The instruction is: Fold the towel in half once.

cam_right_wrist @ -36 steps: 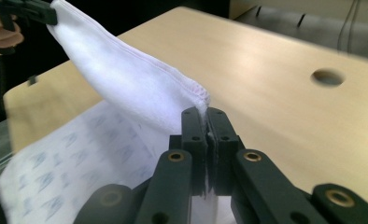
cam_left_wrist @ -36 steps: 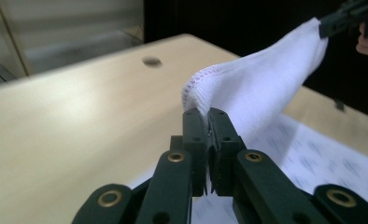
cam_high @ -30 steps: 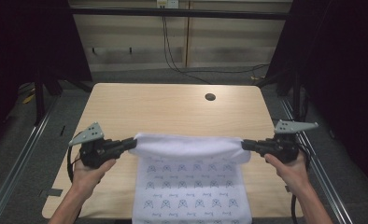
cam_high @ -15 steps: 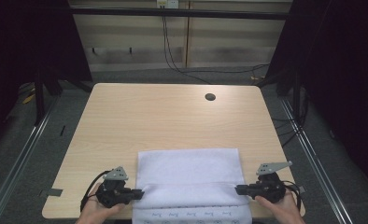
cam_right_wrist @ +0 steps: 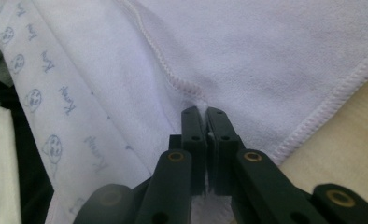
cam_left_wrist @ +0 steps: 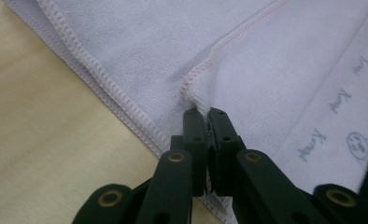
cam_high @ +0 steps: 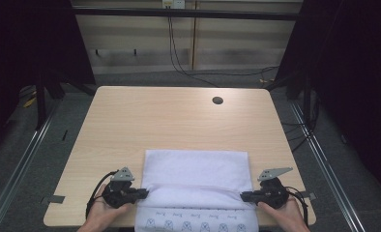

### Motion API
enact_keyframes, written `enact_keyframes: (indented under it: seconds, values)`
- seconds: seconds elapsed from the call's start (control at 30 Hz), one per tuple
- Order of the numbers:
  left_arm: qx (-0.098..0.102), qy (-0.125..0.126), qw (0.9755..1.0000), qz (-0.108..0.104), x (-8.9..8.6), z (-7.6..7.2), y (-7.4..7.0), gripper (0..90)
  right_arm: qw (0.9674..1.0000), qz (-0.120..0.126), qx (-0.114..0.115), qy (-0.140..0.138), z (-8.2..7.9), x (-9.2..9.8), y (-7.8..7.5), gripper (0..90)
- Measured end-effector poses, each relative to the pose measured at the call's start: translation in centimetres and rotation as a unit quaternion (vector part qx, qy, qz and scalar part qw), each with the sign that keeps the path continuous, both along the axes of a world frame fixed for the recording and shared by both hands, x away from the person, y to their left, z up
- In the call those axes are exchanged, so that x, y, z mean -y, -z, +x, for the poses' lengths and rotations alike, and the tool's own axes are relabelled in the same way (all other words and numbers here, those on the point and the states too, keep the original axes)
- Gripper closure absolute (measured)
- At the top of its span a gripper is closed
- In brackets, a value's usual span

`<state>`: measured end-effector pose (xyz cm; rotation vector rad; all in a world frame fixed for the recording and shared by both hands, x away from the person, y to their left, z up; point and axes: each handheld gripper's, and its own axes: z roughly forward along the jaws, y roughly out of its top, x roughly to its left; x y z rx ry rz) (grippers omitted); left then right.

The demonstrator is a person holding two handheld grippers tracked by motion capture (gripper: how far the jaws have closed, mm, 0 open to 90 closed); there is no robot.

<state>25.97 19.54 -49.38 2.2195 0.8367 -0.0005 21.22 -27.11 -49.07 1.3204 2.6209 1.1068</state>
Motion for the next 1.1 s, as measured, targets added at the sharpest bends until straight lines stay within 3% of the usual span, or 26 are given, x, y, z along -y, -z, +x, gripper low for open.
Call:
enact_keyframes:
  seconds: [0.03,0.1,0.23,0.27,0.33,0.43,0.47,0.5,0.53,0.57,0.6,0.7,0.77,0.87,0.97,1.03,1.1]
  values:
    - [0.001,-0.006,1.0,0.0,-0.1,1.0,0.0,87.3,0.9999,-0.007,0.01,0.01,0.4,-0.3,0.0,87.5]
    - [0.001,-0.006,1.0,0.0,-0.2,1.5,0.1,87.4,0.9998,-0.009,0.014,0.014,1.3,-0.5,0.0,87.6]
    - [0.01,-0.028,0.9996,-0.002,-0.3,3.9,0.2,87.4,0.9995,-0.011,0.015,0.024,3.1,-0.9,0.1,87.6]
    - [0.001,-0.038,0.9992,-0.016,-0.7,5.6,0.5,87.3,0.9994,-0.013,0.017,0.027,4.4,-1.2,0.1,87.6]
    - [-0.003,-0.044,0.9989,-0.019,-0.8,6.5,0.6,87.4,0.9992,-0.021,0.021,0.029,5.1,-1.3,0.1,87.6]
    - [0.021,-0.061,0.9979,-0.003,-0.4,9.1,0.6,87.4,0.9989,-0.012,0.021,0.041,8.2,-1.4,0.3,87.6]
    - [0.021,-0.061,0.9979,-0.003,-0.4,9.1,0.6,87.4,0.9989,-0.012,0.021,0.041,8.2,-1.4,0.3,87.6]
    - [0.022,-0.067,0.9975,-0.001,-0.3,9.7,0.5,87.4,0.9982,-0.029,0.028,0.045,9.5,-1.7,0.2,87.6]
    - [0.025,-0.071,0.9972,0.003,-0.1,10.3,0.5,87.4,0.9982,-0.029,0.028,0.045,9.5,-1.7,0.2,87.6]
    - [0.032,-0.075,0.9966,0.008,0.0,10.9,0.5,87.3,0.9974,-0.032,0.033,0.055,10.8,-1.9,0.2,87.6]
    - [0.035,-0.082,0.996,0.01,0.2,11.4,0.6,87.3,0.9974,-0.032,0.033,0.055,10.8,-1.9,0.2,87.6]
    - [0.037,-0.093,0.9949,0.013,0.3,13.0,0.6,87.4,0.9967,-0.028,0.035,0.067,12.9,-1.9,0.4,87.6]
    - [0.032,-0.108,0.9936,-0.004,0.3,14.2,0.8,87.4,0.9957,-0.024,0.033,0.083,14.8,-1.8,0.5,87.6]
    - [0.037,-0.105,0.9938,0.0,0.2,14.9,0.8,87.4,0.995,-0.028,0.035,0.089,15.9,-1.9,0.5,87.6]
    - [0.041,-0.117,0.9923,-0.013,0.2,15.7,1.1,87.4,0.9945,-0.033,0.038,0.091,17.3,-1.9,0.5,87.6]
    - [0.045,-0.125,0.9911,-0.011,0.3,16.6,1.2,87.3,0.9931,-0.016,0.032,0.112,18.6,-1.6,0.8,87.6]
    - [0.048,-0.136,0.9895,-0.004,0.7,17.3,1.2,87.4,0.9923,-0.013,0.03,0.119,18.9,-1.6,0.8,87.6]
